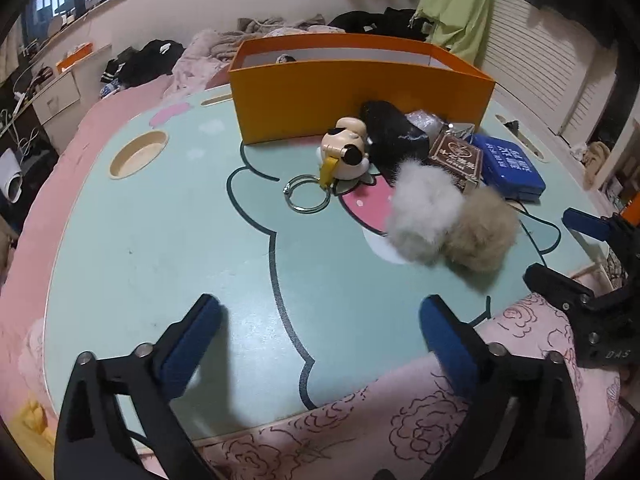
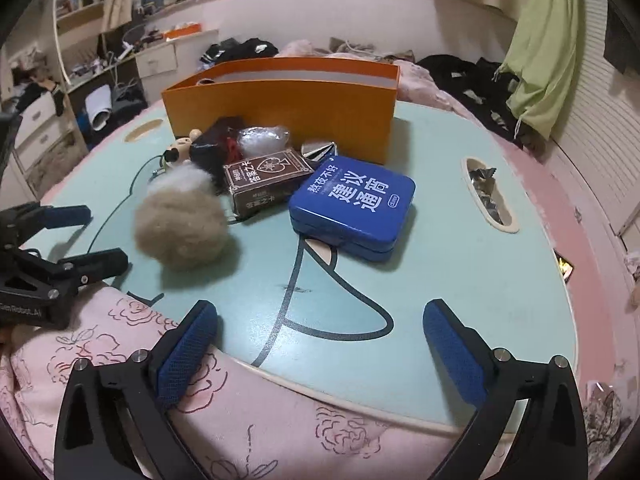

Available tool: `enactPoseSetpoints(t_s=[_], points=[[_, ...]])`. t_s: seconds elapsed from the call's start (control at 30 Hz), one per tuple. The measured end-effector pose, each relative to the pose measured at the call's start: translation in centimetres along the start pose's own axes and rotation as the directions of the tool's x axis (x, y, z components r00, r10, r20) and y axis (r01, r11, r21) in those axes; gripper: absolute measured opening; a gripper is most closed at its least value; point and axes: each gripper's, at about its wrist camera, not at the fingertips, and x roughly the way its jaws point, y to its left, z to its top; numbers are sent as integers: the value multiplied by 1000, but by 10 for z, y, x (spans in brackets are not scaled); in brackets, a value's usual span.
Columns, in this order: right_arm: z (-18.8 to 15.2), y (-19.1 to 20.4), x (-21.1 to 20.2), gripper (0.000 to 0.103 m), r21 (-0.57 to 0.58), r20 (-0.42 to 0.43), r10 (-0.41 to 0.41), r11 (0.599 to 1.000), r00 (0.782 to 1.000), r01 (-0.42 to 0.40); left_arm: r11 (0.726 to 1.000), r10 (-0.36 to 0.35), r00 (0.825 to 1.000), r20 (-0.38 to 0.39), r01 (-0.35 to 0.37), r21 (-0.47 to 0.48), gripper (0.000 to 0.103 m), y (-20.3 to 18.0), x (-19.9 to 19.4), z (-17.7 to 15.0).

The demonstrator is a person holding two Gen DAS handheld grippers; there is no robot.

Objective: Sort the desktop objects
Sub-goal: 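Withdraw both grippers from the orange box back over the table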

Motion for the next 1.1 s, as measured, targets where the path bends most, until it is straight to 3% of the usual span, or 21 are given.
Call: enactPoseSetpoints(t_s=[0.43, 0.57, 0.6, 0.73, 0.93, 1.03, 1.1], points=[[1, 0, 0, 103, 5, 15, -2, 1000, 1000, 2, 1000, -14, 1000, 23, 15, -16, 103, 0, -8, -2], [0, -1, -2, 103, 19, 32, 7, 1000, 999, -8, 997, -72, 990, 119, 73, -6, 103, -1, -28, -2], [0, -2, -2, 103, 21, 35, 9, 1000, 999, -9, 993, -114, 983, 142, 114, 11, 103, -5, -35, 0], [-1, -4, -4, 103, 40, 47, 14, 999, 999, -16, 973, -231, 963, 138, 227, 45, 102, -18, -37, 16], [-4, -17, -10, 103, 104, 87, 57, 992, 995, -66, 974, -191, 977, 96, 177, 141, 86, -49, -25, 33], [-4, -16, -17, 97, 100, 119, 117, 987, 986, -129, 974, -217, 968, 129, 206, 94, 85, -37, -30, 32], [-1, -7, -24, 96, 55, 147, 156, 985, 977, -165, 973, -226, 959, 170, 230, -4, 85, -14, -35, 28]])
